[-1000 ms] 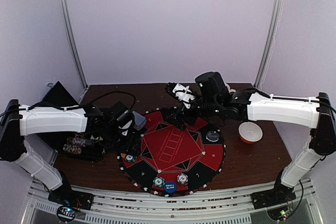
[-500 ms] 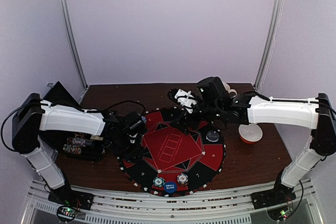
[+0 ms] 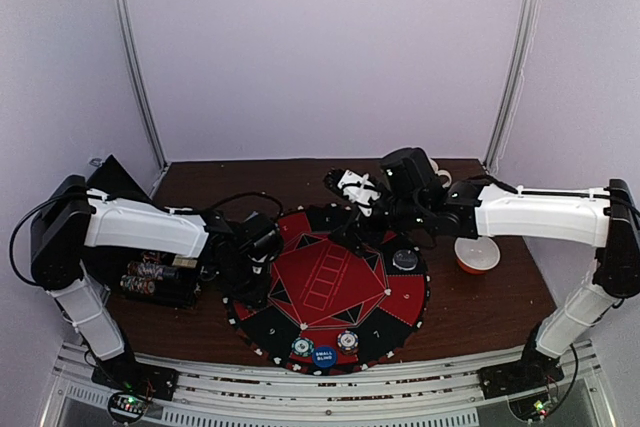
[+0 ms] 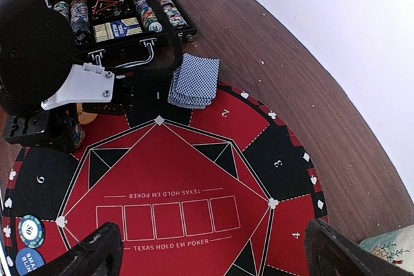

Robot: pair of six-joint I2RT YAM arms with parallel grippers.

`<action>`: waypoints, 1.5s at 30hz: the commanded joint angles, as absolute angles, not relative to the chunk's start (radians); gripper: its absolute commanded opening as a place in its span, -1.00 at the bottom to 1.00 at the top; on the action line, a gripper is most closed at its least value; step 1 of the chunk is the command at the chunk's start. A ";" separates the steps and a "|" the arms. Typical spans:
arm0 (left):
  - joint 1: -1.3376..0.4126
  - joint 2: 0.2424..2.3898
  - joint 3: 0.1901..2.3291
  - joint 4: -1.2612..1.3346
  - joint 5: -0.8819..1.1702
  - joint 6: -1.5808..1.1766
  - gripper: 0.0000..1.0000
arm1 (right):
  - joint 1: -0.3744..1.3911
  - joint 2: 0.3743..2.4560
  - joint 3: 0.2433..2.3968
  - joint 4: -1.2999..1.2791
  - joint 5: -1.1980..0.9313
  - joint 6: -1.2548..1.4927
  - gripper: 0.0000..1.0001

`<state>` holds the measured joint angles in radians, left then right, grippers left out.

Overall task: Distribute texas hold em gaming equipment
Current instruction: Adjust the poker chips pile in the big blind area.

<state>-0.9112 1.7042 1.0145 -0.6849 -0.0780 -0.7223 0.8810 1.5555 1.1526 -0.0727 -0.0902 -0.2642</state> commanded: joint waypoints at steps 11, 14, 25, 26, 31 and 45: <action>-0.914 1.714 1.009 -0.727 -0.081 -0.676 -0.19 | 0.867 1.516 1.145 -0.061 -0.097 -0.273 1.00; -0.914 1.724 1.011 -0.733 -0.091 -0.667 0.11 | 0.867 1.519 1.146 -0.058 -0.102 -0.272 1.00; -0.914 1.756 0.995 -0.733 -0.073 -0.645 0.02 | 0.866 1.508 1.137 -0.066 -0.095 -0.276 1.00; -0.914 1.758 0.990 -0.733 -0.069 -0.644 -0.04 | 0.866 1.507 1.136 -0.065 -0.095 -0.275 1.00; -0.914 1.730 0.977 -0.733 -0.055 -0.644 -0.25 | 0.864 1.505 1.133 -0.054 -0.098 -0.273 1.00; -0.915 1.717 1.002 -0.761 -0.050 -0.619 0.21 | 0.845 1.479 1.132 -0.052 -0.085 -0.264 1.00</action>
<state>-0.9134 1.7115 1.0054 -0.7044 -0.0734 -0.6277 0.8604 1.5318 1.1404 -0.0704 -0.0952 -0.2661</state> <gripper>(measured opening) 0.566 0.999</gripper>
